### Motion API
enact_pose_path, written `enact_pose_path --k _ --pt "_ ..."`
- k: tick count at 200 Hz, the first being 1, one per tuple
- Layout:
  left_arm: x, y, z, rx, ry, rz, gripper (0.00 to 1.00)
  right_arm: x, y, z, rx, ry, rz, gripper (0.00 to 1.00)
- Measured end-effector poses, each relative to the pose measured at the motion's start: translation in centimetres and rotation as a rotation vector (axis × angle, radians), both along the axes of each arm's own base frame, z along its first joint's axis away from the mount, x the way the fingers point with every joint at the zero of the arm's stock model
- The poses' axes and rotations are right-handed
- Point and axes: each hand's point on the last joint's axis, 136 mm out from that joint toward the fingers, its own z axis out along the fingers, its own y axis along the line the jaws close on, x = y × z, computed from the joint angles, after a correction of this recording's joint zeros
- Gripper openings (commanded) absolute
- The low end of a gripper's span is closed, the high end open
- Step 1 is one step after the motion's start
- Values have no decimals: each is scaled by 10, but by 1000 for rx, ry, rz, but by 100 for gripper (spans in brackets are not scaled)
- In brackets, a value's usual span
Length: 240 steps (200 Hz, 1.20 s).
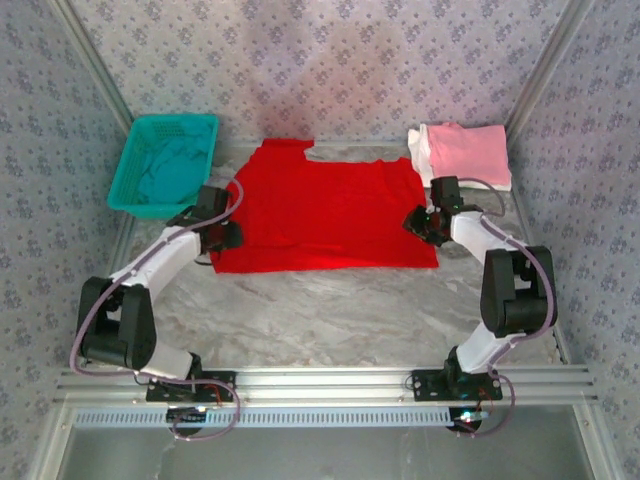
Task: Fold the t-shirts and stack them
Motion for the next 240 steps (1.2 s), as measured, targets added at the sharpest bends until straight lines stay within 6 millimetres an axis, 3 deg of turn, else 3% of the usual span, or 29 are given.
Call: enact_pose_path --k 38,60,127,240 --pt "6 -10 -41 -18 85 -3 37 -3 9 -21 0 56 15 38" --pt "5 -10 -52 -18 104 8 37 -5 12 -34 4 93 6 38" --pt "-2 4 -69 -4 137 42 36 9 8 -45 39 80 -54 38" --pt "-2 19 -75 25 126 73 36 42 -30 -39 142 -8 -236 38"
